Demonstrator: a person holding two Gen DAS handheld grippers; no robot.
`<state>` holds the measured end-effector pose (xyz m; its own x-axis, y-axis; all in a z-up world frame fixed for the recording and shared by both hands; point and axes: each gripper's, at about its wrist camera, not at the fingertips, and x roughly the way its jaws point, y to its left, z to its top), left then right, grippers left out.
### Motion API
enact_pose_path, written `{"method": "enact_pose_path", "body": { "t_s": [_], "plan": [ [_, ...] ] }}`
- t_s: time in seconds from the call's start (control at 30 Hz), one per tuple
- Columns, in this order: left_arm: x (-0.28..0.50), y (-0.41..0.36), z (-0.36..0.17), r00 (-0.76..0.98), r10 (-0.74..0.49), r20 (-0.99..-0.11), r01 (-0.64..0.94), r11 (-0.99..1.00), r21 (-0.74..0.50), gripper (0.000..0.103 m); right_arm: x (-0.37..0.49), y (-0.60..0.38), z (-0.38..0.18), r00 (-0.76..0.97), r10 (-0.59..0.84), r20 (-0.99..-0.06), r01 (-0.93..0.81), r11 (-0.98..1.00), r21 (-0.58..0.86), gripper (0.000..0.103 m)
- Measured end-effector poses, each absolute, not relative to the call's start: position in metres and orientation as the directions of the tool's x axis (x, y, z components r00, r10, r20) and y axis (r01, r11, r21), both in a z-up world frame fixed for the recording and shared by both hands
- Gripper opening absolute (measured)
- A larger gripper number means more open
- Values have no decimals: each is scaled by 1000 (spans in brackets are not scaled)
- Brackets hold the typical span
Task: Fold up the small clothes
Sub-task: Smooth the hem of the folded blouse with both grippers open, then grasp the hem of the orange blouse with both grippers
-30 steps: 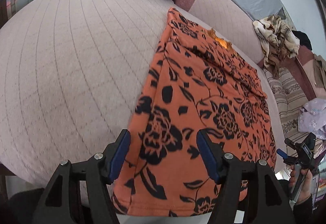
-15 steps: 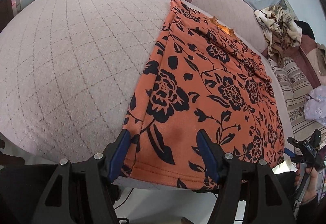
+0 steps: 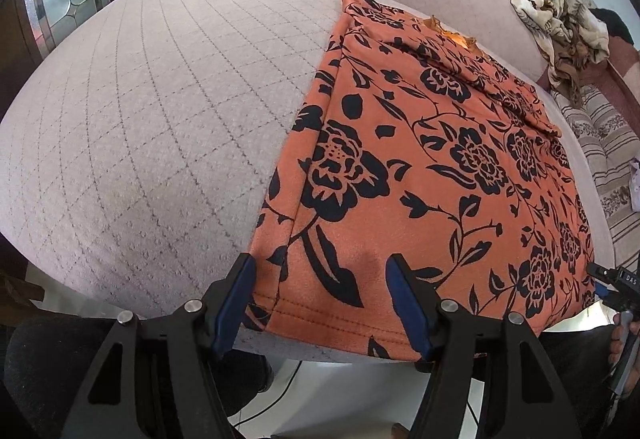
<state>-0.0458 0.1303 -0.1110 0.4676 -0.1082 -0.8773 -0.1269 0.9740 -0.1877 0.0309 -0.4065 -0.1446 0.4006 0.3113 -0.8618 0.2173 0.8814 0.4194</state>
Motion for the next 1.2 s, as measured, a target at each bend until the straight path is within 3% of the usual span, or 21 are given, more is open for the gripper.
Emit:
{"method": "enact_pose_path", "body": {
  "t_s": [0.1,0.2,0.27,0.37,0.43,0.53,0.6,0.63,0.67,0.7,0.73,0.77,0.97,1.07,1.2],
  "plan": [
    [-46,125,-112,466,-78,-881,-116,982,-149,68,33,-399,-143,391,270,-880,209,905,371,71],
    [-46,122,-113,464,-58,-884,-109,986,-123,68,33,-393,-142,376,224,-899,189,932,311,64],
    [-46,121,-113,464,-52,-885,-108,987,-115,68,33,-393,-140,368,195,-909,190,941,279,50],
    [-46,119,-114,462,-42,-886,-107,989,-103,68,31,-401,-139,365,200,-909,206,935,289,40],
    [-46,117,-114,461,-29,-887,-105,991,-86,68,31,-403,-141,364,205,-909,214,931,296,44],
    [-45,114,-115,459,-10,-888,-102,993,-64,68,35,-399,-142,372,238,-897,196,925,326,71],
    [-44,114,-116,459,-9,-888,-103,993,-63,68,39,-388,-142,366,199,-909,178,944,279,76],
    [-44,114,-115,462,-11,-887,-103,993,-65,63,39,-383,-142,368,180,-912,176,950,258,75],
    [-44,115,-114,466,-6,-885,-104,993,-62,41,39,-381,-142,374,173,-911,177,951,252,70],
    [-44,117,-113,470,-2,-883,-103,993,-57,29,38,-382,-142,373,169,-912,173,953,247,65],
    [-43,120,-112,470,-26,-882,-97,992,-81,8,36,-387,-140,379,176,-908,174,951,257,40],
    [-43,125,-110,469,-62,-881,-102,987,-124,7,33,-395,-138,386,211,-898,181,937,298,7],
    [-46,137,-81,540,-135,-831,-128,963,-239,6,21,-427,-105,504,345,-792,201,845,495,8],
    [-41,132,-82,528,-116,-841,-136,966,-219,6,25,-425,-91,526,365,-768,172,839,516,8],
    [-34,127,-110,443,-104,-890,-159,969,-192,9,31,-428,-122,454,420,-786,209,807,552,13]
  ]
}}
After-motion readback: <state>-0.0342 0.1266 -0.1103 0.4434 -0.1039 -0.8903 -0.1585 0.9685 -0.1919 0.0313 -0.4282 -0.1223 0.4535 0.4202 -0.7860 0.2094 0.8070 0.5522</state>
